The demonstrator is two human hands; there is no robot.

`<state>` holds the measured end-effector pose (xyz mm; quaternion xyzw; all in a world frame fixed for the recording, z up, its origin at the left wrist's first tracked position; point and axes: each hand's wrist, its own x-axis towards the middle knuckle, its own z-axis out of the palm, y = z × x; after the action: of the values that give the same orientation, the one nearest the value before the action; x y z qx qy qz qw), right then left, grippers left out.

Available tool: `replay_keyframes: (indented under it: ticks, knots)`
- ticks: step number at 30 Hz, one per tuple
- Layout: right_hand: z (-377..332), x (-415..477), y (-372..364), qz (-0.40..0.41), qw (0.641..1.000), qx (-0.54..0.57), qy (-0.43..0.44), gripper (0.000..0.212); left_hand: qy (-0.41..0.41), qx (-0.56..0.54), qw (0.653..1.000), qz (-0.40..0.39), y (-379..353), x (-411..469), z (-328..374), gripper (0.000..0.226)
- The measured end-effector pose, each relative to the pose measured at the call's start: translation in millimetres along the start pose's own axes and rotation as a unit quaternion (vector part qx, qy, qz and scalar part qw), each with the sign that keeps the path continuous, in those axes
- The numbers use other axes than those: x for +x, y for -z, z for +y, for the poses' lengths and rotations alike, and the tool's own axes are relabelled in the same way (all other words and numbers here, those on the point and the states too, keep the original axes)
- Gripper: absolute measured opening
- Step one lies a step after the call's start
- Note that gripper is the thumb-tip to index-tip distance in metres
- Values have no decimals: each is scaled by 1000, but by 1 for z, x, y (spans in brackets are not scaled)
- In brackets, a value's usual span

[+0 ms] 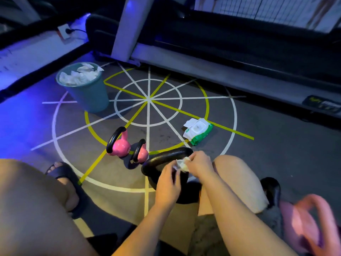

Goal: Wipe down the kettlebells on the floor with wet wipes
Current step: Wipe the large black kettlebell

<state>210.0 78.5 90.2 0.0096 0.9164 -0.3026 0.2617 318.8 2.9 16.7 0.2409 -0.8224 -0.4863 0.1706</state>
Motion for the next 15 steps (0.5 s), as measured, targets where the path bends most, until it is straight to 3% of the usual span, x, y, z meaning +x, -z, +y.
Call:
replay_keyframes:
  ticks: [3, 7, 12, 15]
  knots:
    - [1, 2, 7, -64, 997, -41, 26, 5, 78, -108, 990, -33, -10, 3, 9, 27]
    - [-1, 5, 16, -98, 978, -166, 83, 12, 126, -184, 974, 27, -17, 5, 17, 7]
    - [-7, 20, 51, -18, 973, -179, 147, 29, 97, 21, 995, 16, -7, 5, -12, 5]
    - [-1, 24, 50, -37, 955, -271, 118, 41, 47, 100, 994, 9, -8, 16, -22, 15]
